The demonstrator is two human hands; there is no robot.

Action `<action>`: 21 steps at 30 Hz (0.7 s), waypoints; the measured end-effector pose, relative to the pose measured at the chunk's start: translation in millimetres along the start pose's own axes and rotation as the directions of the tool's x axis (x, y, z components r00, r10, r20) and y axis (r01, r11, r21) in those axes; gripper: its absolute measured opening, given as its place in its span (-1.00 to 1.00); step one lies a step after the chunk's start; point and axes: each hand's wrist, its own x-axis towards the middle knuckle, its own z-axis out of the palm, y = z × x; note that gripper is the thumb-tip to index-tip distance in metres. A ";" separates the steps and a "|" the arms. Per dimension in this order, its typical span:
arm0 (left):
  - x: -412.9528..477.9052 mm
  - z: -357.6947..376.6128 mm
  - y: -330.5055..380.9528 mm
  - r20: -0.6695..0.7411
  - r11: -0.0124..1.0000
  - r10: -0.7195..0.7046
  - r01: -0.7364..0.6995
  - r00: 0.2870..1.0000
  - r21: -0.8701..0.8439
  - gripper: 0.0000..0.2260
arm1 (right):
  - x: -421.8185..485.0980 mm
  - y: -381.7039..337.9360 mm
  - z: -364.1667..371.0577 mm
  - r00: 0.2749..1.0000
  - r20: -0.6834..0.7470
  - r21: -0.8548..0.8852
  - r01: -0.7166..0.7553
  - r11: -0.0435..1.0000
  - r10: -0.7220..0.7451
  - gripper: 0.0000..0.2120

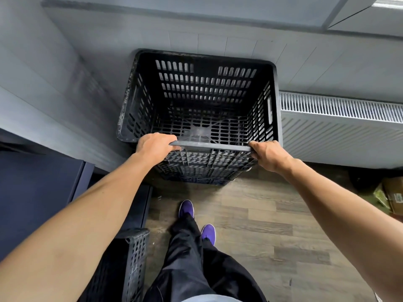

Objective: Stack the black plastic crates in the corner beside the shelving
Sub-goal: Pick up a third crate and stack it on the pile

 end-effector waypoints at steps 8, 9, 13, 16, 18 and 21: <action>14.7 0.8 -16.1 0.157 0.990 0.089 -0.071 0.983 -0.120 -0.74 | 9.3 -5.5 9.3 0.999 -0.023 -0.030 -0.038 0.999 0.037 -0.81; 13.0 0.9 -20.0 0.167 0.985 0.102 -0.075 0.981 -0.157 -0.74 | 11.0 -11.3 10.5 0.999 -0.029 -0.030 -0.038 0.999 0.037 -0.76; -3.7 2.9 -47.2 0.132 0.981 0.136 -0.115 0.982 -0.158 -0.66 | 21.9 -44.7 14.4 0.993 -0.119 -0.008 0.018 1.000 -0.019 -0.65; -16.2 3.1 -69.8 0.040 0.988 0.115 -0.110 0.993 -0.110 -0.67 | 32.9 -72.6 11.9 0.988 -0.144 0.027 0.062 0.998 -0.057 -0.67; -23.1 2.9 -84.9 0.023 0.993 0.093 -0.091 0.995 -0.073 -0.66 | 40.0 -91.0 8.4 0.986 -0.138 0.048 0.104 0.993 -0.096 -0.71; -30.5 1.6 -100.3 0.045 0.997 0.059 -0.057 0.997 -0.059 -0.64 | 50.2 -114.4 3.9 0.982 -0.128 0.037 0.145 0.989 -0.139 -0.78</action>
